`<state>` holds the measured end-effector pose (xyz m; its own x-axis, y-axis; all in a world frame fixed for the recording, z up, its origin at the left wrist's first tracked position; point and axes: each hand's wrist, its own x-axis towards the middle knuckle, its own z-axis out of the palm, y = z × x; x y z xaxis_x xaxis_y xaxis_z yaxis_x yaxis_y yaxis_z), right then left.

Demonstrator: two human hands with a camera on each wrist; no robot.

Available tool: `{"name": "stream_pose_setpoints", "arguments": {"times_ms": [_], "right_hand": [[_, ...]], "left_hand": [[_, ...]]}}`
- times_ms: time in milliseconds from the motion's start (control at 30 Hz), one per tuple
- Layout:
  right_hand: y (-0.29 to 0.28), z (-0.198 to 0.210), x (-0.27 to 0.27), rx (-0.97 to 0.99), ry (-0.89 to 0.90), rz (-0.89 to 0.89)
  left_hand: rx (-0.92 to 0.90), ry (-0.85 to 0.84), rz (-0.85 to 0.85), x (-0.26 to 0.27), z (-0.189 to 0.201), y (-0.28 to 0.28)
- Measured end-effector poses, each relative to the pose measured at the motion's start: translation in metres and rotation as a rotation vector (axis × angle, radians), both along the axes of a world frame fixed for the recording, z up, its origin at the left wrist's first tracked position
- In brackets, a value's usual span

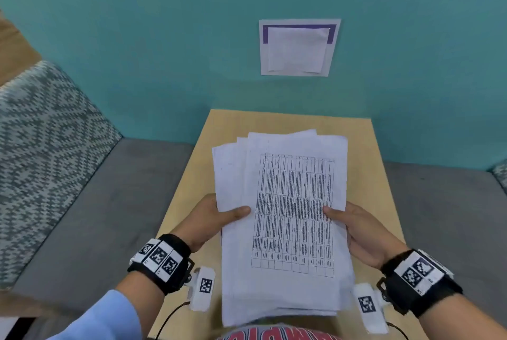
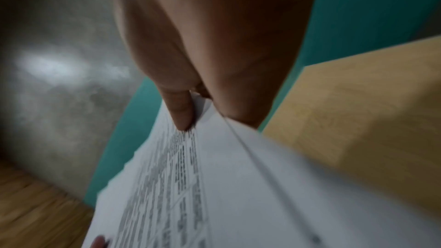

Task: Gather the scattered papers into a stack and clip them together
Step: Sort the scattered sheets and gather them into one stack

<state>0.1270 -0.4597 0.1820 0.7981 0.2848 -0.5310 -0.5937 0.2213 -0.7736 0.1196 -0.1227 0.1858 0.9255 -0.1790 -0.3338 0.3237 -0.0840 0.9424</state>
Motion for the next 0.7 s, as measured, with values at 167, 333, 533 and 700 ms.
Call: {"name": "stream_pose_setpoints", "arguments": {"times_ms": [167, 333, 533, 700], "right_hand": [[0.002, 0.014, -0.019, -0.216, -0.356, -0.108], [0.009, -0.026, -0.032, -0.368, -0.354, -0.216], [0.014, -0.071, -0.026, -0.473, -0.299, -0.189], [0.009, -0.045, -0.019, -0.414, -0.456, -0.250]], "left_hand": [[-0.065, -0.109, 0.085, -0.007, 0.002, -0.009], [-0.008, -0.041, 0.081, -0.019, -0.031, -0.029], [0.219, -0.055, 0.069, -0.014, -0.059, -0.037], [0.082, -0.085, 0.176, -0.003, -0.039, -0.032]]}}
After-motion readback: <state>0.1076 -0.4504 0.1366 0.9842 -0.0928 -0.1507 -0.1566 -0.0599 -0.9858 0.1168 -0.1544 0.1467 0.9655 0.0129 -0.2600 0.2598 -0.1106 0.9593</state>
